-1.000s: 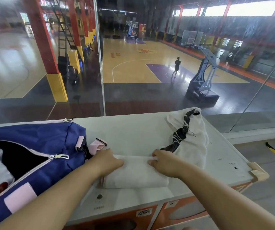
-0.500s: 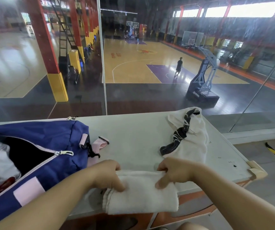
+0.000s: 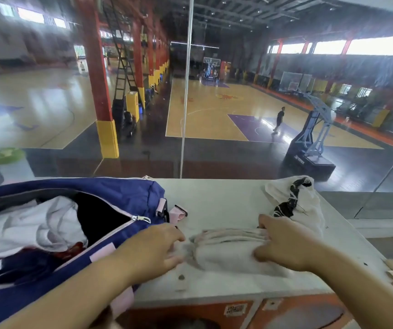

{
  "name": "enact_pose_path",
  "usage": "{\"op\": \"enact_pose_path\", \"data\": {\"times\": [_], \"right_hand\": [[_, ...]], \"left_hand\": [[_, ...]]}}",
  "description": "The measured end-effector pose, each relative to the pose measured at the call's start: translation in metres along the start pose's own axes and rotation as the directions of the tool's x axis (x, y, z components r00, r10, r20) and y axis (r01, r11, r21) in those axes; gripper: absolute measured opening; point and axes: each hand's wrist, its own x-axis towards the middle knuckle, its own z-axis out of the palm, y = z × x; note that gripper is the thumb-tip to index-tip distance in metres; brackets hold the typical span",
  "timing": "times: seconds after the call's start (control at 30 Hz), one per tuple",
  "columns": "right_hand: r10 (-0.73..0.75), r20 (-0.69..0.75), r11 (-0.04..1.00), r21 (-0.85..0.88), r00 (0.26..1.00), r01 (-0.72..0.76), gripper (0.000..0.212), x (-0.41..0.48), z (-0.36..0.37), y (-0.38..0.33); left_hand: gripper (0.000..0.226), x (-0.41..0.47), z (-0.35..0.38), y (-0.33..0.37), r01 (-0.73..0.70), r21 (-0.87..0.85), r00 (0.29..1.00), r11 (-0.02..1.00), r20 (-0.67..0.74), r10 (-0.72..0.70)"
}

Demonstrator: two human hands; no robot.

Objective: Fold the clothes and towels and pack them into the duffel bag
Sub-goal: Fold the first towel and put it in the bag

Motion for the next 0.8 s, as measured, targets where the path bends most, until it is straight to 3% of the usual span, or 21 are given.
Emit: {"op": "enact_pose_path", "data": {"times": [0.07, 0.13, 0.27, 0.4, 0.5, 0.63, 0.73, 0.8], "right_hand": [[0.014, -0.111, 0.990, -0.141, 0.994, -0.030, 0.031, 0.002, -0.012, -0.019], [-0.006, -0.217, 0.989, -0.148, 0.976, -0.027, 0.030, 0.007, -0.022, -0.041], [-0.020, -0.369, 0.996, 0.079, 0.929, 0.052, 0.030, 0.017, -0.030, -0.088], [-0.078, -0.512, 0.905, 0.323, 0.855, 0.276, 0.034, 0.029, -0.021, -0.142], [-0.125, -0.542, 0.770, 0.474, 0.831, 0.426, 0.034, 0.038, -0.009, -0.185], [-0.266, -0.521, 0.660, 0.515, 0.811, 0.547, 0.029, 0.049, 0.017, -0.233], [-0.412, -0.459, 0.642, 0.467, 0.787, 0.608, 0.027, 0.054, 0.037, -0.267], [-0.516, -0.389, 0.670, 0.372, 0.764, 0.642, 0.024, 0.058, 0.047, -0.284]], "left_hand": [[0.031, -0.012, -0.022, -0.013, -0.006, 0.106, 0.996, 0.994, -0.091, 0.016], [0.030, -0.027, -0.043, -0.030, 0.028, 0.163, 0.990, 0.986, -0.143, -0.004], [0.024, -0.067, -0.079, -0.071, 0.180, 0.247, 0.969, 0.952, -0.213, -0.128], [0.021, -0.119, -0.102, -0.128, 0.363, 0.284, 0.923, 0.888, -0.242, -0.300], [0.018, -0.155, -0.113, -0.163, 0.474, 0.251, 0.871, 0.844, -0.275, -0.408], [0.008, -0.187, -0.122, -0.191, 0.531, 0.262, 0.832, 0.806, -0.343, -0.437], [0.024, -0.204, -0.126, -0.210, 0.597, 0.455, 0.802, 0.660, -0.331, -0.497], [0.040, -0.211, -0.131, -0.210, 0.630, 0.492, 0.775, 0.601, -0.348, -0.528]]}}
